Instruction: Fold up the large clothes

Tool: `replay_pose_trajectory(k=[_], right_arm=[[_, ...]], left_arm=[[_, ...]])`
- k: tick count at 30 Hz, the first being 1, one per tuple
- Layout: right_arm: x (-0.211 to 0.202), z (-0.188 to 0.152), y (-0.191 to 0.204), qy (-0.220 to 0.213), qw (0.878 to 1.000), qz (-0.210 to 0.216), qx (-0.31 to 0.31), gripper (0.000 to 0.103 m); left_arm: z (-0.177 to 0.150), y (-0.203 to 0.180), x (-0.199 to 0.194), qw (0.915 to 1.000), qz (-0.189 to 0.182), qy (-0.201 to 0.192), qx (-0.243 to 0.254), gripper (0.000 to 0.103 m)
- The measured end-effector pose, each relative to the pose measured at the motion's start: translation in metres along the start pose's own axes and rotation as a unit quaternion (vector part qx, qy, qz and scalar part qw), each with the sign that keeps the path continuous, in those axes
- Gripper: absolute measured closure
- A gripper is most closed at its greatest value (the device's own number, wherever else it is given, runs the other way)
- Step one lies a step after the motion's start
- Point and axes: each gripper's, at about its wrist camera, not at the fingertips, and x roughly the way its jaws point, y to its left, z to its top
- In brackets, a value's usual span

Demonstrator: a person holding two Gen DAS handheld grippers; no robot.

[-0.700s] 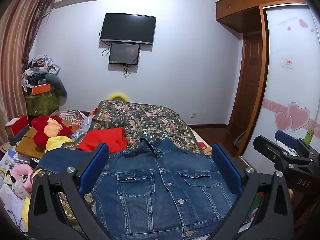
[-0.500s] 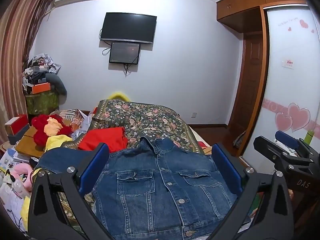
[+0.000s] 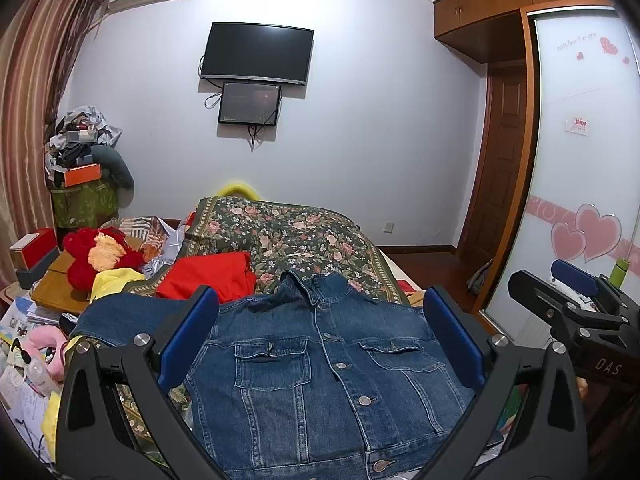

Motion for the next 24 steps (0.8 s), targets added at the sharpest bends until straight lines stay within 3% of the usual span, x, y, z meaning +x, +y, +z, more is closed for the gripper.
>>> replay_pose_trajectory(k=[24], right_arm=[[0.0037,-0.0039,0.0009,0.003,1.000,0.000,-0.001,0.000]], left_arm=[[-0.0047,0.0060,0.0038,1.0000,0.003,0.007,-0.004,0.000]])
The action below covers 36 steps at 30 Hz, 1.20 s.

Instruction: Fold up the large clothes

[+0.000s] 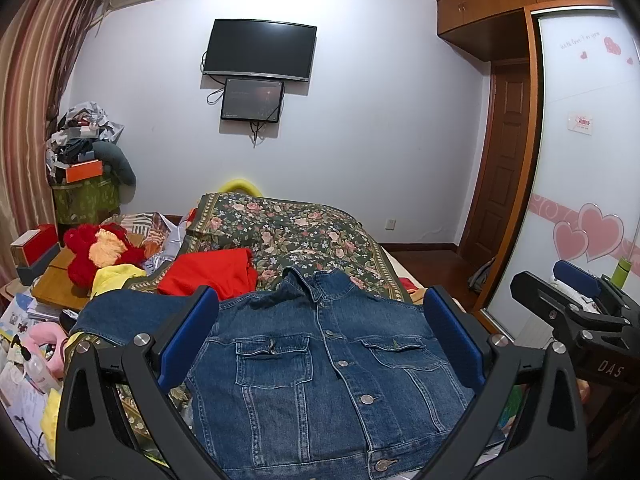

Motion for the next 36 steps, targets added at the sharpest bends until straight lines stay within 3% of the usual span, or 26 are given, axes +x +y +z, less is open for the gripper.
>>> replay_pose_trajectory(k=[22,36], right_arm=[[0.005,-0.007,0.002,0.007,1.000,0.000,-0.001,0.000],[0.028,-0.002,0.005,0.037,0.999,-0.002,-0.011,0.000]], left_arm=[[0.001,0.005,0.006,0.9999,0.003,0.011,-0.010,0.000],[-0.002,0.029,0.027,0.9990,0.014,0.030,-0.031,0.000]])
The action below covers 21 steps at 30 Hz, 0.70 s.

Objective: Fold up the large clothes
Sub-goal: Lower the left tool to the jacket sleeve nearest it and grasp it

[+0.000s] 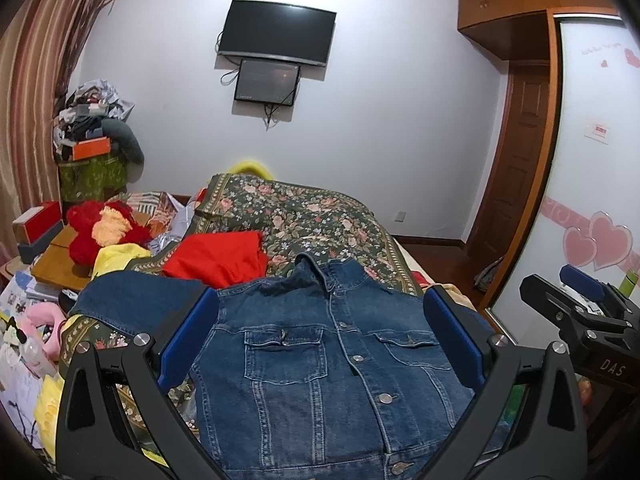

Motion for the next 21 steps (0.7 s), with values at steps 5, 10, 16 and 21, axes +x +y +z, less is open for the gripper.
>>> replay_pose_trajectory(k=[5,10,16,21], right_arm=[[0.021,0.002,0.005,0.026,1.000,0.000,-0.007,0.000],[0.048,0.000,0.008,0.060,0.998,0.001,-0.015,0.000],[0.091,-0.008,0.010,0.115,0.993,0.000,-0.019,0.000],[0.130,-0.018,0.015,0.170,0.985,-0.011,-0.014,0.000]], left_arm=[[-0.001,0.020,0.024,0.9995,0.014,0.022,-0.018,0.000],[-0.003,0.048,0.054,0.9974,0.037,0.050,-0.038,0.000],[-0.008,0.102,0.097,0.9903,0.086,0.088,-0.065,0.000],[-0.014,0.161,0.124,0.9800,0.133,0.110,-0.100,0.000]])
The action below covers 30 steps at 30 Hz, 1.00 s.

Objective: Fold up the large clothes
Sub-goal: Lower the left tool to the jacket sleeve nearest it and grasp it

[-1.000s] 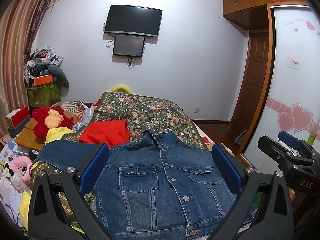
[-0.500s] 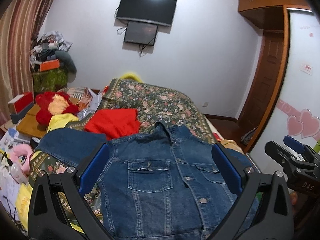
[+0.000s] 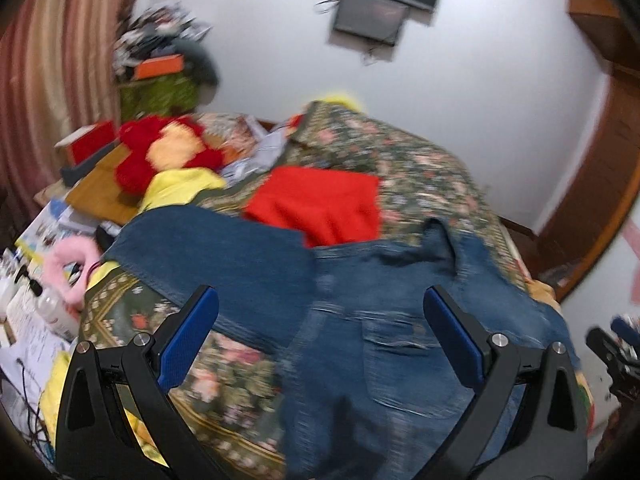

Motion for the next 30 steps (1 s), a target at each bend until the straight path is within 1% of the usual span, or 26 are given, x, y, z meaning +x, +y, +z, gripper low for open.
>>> replay_pose_trajectory(k=[2,4,7,9,11,16,18,20,21,22,23,25,27,28,30], right_arm=[[0.011,0.001,0.002,0.017,1.000,0.002,0.003,0.000],[0.021,0.003,0.007,0.028,1.000,0.001,0.003,0.000],[0.040,0.005,0.013,0.046,0.999,-0.019,-0.011,0.000],[0.051,0.005,0.019,0.061,0.997,-0.028,-0.026,0.000],[0.061,0.004,0.024,0.076,0.996,-0.028,-0.041,0.000],[0.080,0.003,0.030,0.095,0.994,-0.033,-0.041,0.000],[0.085,0.002,0.030,0.101,0.994,-0.034,-0.038,0.000],[0.092,0.003,0.029,0.108,0.993,-0.030,-0.032,0.001],[0.094,0.003,0.028,0.111,0.993,-0.025,-0.028,0.001],[0.096,0.003,0.029,0.113,0.993,-0.022,-0.026,0.001],[0.098,0.004,0.029,0.115,0.993,-0.016,-0.021,0.001],[0.101,0.005,0.028,0.117,0.993,-0.009,-0.014,0.002],[0.102,0.005,0.028,0.117,0.993,-0.004,-0.010,0.002],[0.103,0.005,0.029,0.117,0.993,-0.003,-0.009,0.002],[0.104,0.006,0.029,0.117,0.993,0.000,-0.007,0.002]], left_arm=[[0.006,0.026,0.014,0.9993,0.024,0.004,-0.027,0.000],[0.010,0.051,0.026,0.9973,0.055,-0.003,-0.049,0.000],[0.013,0.082,0.045,0.9928,0.102,-0.005,-0.063,0.000],[0.015,0.100,0.055,0.9889,0.129,0.002,-0.073,0.000],[0.014,0.122,0.067,0.9847,0.141,0.015,-0.101,0.000],[0.008,0.169,0.099,0.9758,0.114,0.061,-0.177,0.000],[0.005,0.177,0.108,0.9734,0.104,0.075,-0.190,0.002],[0.003,0.187,0.120,0.9716,0.073,0.093,-0.205,0.002],[0.002,0.194,0.125,0.9682,0.059,0.102,-0.221,0.002],[0.000,0.200,0.129,0.9635,0.052,0.108,-0.239,0.002],[-0.002,0.206,0.132,0.9574,0.046,0.107,-0.264,0.002],[-0.002,0.215,0.134,0.9520,0.042,0.097,-0.287,0.002],[0.004,0.219,0.138,0.9543,0.045,0.091,-0.281,0.003],[0.006,0.221,0.141,0.9553,0.043,0.092,-0.278,0.005],[0.010,0.231,0.150,0.9533,0.031,0.094,-0.285,0.009]])
